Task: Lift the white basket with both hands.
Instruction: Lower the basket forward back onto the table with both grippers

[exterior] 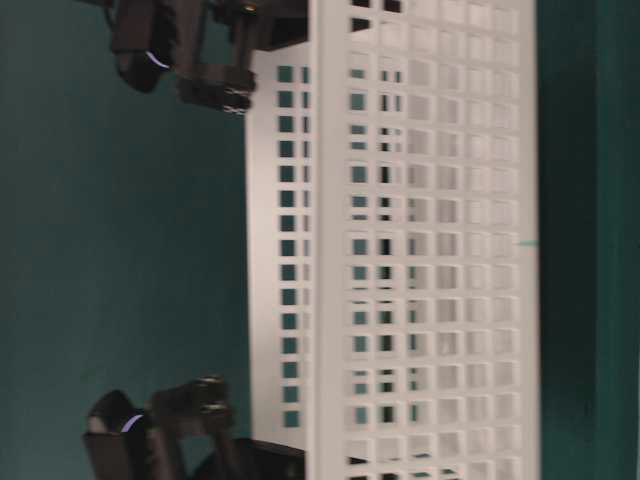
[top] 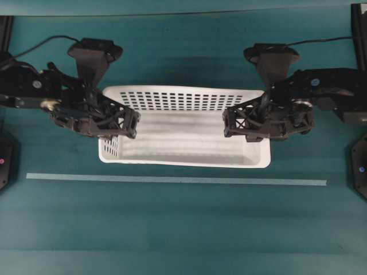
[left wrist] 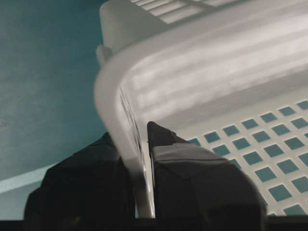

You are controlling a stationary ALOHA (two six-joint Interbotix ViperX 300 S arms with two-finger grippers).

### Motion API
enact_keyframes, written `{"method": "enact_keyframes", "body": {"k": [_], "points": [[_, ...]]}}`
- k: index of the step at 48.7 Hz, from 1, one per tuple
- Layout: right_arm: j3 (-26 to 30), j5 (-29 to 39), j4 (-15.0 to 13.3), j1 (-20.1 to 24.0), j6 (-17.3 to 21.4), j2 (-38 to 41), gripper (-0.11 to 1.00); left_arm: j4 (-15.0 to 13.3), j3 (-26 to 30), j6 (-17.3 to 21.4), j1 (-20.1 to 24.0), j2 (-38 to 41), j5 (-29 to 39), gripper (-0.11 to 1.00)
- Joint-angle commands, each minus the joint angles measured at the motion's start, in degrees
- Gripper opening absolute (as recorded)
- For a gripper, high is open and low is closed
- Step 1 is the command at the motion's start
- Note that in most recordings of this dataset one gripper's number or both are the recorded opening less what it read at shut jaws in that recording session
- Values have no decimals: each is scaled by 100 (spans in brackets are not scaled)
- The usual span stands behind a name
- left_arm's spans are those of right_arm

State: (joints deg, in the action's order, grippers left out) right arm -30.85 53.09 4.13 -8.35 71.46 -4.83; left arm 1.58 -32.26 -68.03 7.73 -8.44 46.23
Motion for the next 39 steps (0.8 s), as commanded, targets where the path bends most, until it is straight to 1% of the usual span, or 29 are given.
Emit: {"method": "enact_keyframes", "body": {"k": [1,7,17,39], "points": [[79,-167,44,299,-369,237,20,26,70,44,-211,176,-167,3],[53,-202,62,352,-369,325,20,26,44,-70,-308,316,-237,3],[-26,-448,105,422,-325,431,20,26,-132,-70,-237,422,-633,2],[-88,-606,237,457,-308,527,20,26,-220,-70,-211,439,-686,2]]}}
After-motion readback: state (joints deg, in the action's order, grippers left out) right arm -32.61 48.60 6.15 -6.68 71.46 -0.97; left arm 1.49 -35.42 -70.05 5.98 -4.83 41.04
